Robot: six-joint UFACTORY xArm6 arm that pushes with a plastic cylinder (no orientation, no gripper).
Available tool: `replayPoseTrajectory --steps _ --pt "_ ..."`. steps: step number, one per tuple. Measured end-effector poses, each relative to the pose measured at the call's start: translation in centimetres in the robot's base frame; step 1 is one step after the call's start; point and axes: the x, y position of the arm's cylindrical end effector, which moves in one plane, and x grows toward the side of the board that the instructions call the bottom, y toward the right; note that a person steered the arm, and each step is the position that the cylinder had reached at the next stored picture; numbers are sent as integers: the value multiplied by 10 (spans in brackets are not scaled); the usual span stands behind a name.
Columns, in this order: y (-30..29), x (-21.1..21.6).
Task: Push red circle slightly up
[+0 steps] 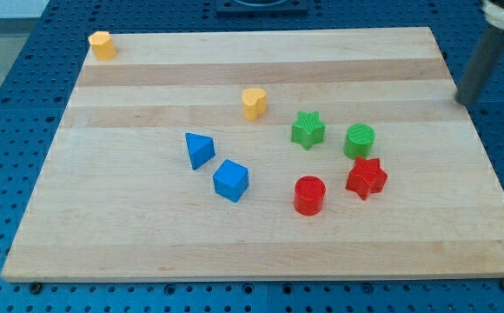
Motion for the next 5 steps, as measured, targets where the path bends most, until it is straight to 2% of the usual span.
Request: replayPoseTrajectory --steps 2,3,5 --pt "-6 130" --pt "-40 166" --pt "-163 171"
